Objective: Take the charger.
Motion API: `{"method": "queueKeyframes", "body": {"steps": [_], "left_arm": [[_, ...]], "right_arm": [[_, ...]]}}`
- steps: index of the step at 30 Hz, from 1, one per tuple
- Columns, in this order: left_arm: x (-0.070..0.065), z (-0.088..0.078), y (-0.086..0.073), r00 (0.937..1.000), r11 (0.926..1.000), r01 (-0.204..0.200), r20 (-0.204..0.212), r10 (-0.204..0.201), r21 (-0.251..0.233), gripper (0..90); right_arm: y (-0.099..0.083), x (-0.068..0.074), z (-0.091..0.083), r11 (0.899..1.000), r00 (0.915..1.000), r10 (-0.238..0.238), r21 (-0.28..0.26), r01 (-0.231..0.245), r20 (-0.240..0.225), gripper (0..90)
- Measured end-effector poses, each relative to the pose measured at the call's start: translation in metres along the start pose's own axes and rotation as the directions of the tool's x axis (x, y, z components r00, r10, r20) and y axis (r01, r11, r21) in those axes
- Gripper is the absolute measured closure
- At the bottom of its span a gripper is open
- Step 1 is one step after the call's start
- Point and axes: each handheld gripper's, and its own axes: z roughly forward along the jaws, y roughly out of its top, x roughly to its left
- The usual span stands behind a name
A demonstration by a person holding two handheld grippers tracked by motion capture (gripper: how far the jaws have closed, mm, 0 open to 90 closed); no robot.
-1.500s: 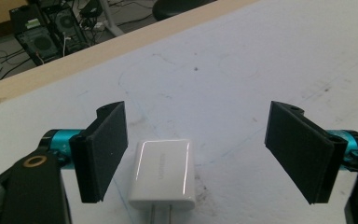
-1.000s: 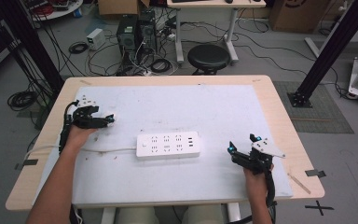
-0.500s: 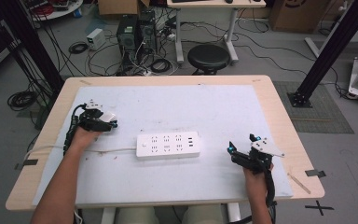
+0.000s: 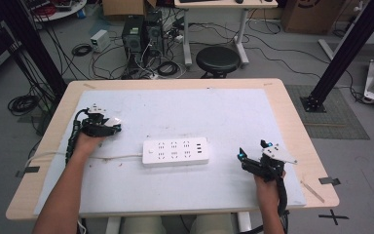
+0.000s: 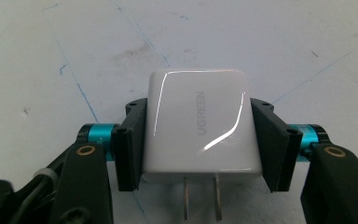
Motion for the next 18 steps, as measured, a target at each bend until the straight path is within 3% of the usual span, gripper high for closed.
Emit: {"method": "queueKeyframes", "body": {"steps": [4,11,18], "left_arm": [[-0.001,-0.002,0.001,1.0,1.0,-0.003,-0.005,0.003,0.009,42.4],[-0.008,-0.017,0.009,0.9997,0.9969,0.011,-0.019,-0.012,-0.078,42.5],[-0.02,-0.039,0.019,0.9998,0.991,-0.012,-0.017,0.01,-0.133,42.5]], "right_arm": [[0.0,0.0,0.0,1.0,1.0,-0.001,0.001,0.001,0.0,16.0],[0.0,0.0,0.0,1.0,1.0,0.0,0.002,0.0,-0.003,16.0],[0.0,0.0,0.0,1.0,1.0,0.001,0.003,-0.001,-0.005,16.0]]}}
